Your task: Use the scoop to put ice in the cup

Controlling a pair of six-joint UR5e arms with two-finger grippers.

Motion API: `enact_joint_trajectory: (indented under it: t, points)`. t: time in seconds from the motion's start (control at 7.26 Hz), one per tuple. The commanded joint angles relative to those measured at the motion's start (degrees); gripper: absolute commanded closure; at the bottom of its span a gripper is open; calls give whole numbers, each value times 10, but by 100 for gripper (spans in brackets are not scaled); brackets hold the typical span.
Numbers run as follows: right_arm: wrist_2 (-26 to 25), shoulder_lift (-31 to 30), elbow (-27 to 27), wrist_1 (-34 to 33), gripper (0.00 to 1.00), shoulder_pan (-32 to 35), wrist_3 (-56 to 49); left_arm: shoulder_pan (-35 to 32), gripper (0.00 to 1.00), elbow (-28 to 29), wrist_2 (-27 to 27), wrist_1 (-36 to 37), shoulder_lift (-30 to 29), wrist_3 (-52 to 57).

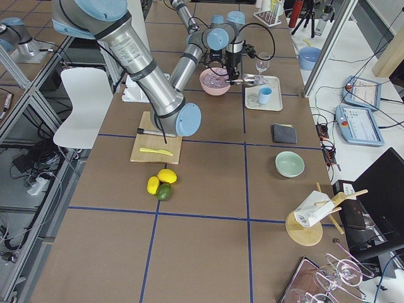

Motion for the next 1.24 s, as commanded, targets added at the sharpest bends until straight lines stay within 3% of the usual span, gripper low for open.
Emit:
enact_joint_trajectory:
  t: [0.0, 0.83, 1.1]
  points:
    - [-6, 31, -47, -25, 100, -1, -24, 0, 0, 0, 0, -3, 0, -3]
    - [-33, 115, -98, -187, 100, -3, -193, 0, 0, 1, 0, -3, 1, -3]
    - [-55, 136, -123, -212, 100, -2, -229, 1, 0, 0, 0, -3, 0, -3]
